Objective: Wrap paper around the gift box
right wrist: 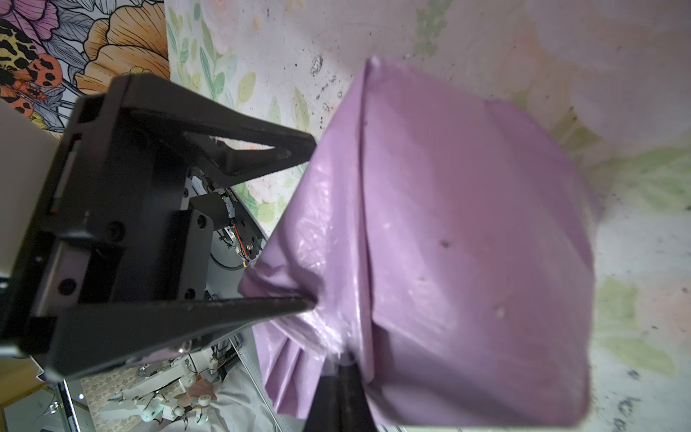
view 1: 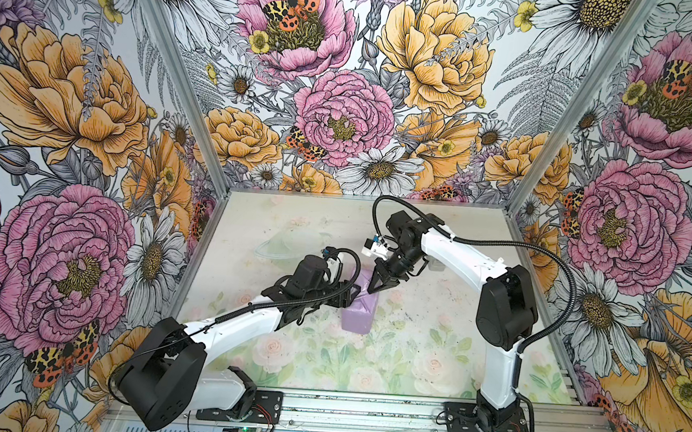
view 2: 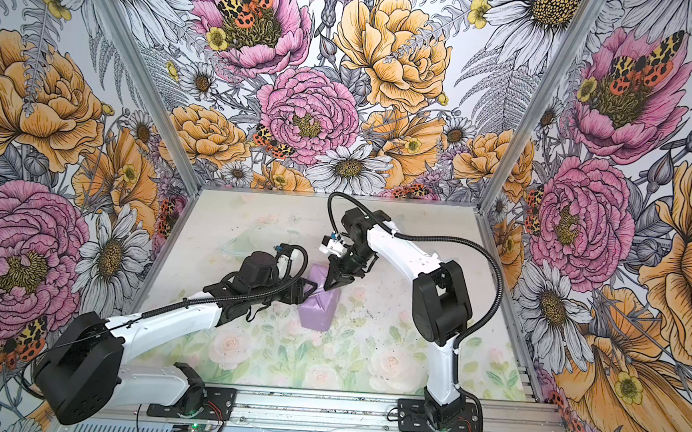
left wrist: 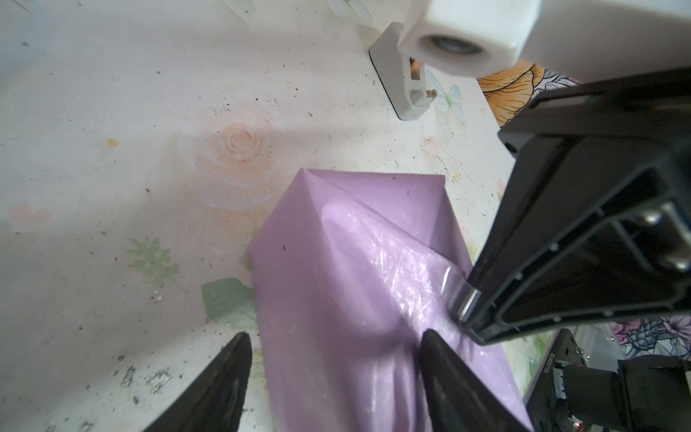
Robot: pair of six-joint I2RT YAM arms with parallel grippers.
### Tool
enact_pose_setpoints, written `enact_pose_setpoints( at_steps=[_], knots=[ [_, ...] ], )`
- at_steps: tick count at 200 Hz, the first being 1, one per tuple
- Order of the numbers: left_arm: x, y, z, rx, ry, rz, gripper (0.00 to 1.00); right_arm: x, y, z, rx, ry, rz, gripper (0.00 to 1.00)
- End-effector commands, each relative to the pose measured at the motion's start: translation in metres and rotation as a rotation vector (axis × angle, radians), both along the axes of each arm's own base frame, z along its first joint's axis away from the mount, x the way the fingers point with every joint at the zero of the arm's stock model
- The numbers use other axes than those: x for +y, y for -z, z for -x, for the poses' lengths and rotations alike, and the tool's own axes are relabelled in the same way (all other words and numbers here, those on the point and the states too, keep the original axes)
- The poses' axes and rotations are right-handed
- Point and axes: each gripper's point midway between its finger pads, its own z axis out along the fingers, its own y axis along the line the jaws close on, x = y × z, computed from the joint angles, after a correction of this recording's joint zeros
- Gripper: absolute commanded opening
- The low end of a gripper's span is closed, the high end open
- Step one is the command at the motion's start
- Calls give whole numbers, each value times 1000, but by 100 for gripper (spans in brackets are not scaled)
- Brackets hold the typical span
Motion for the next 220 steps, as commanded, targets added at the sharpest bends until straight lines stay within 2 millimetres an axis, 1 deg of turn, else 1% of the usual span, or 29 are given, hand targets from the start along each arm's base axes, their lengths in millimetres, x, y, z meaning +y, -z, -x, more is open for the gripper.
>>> enact_pose_setpoints(
  at_steps=[1,19,38,54,68,80,93,111,145,182,220],
  knots=[
    [10,-15,1,-20,-14,-1,71,-10,22,2,4,1,90,0],
    [13,-41,-2,-75,-28,47,69,-10,21,2,2,3,86,0],
    [8,-67,0,-134,-3,116,65,-9,19,2,-3,5,79,0],
    [0,-81,3,-156,37,179,57,-8,17,2,-5,7,70,0],
    [-9,-89,6,-164,75,227,45,-8,16,2,-4,9,69,0],
    [-16,-90,7,-162,98,247,37,-7,15,2,-4,10,67,0],
    [-22,-85,7,-146,111,246,32,-6,13,2,-2,15,63,0],
    [-30,-78,7,-129,134,245,30,-5,9,2,-1,24,53,0],
    [-47,-77,8,-129,190,264,26,-5,5,4,9,39,51,0],
    [-52,-83,7,-151,207,291,24,-4,0,6,26,53,39,0],
    [-57,-77,6,-140,216,288,21,-3,-4,9,37,60,29,0]
  ],
)
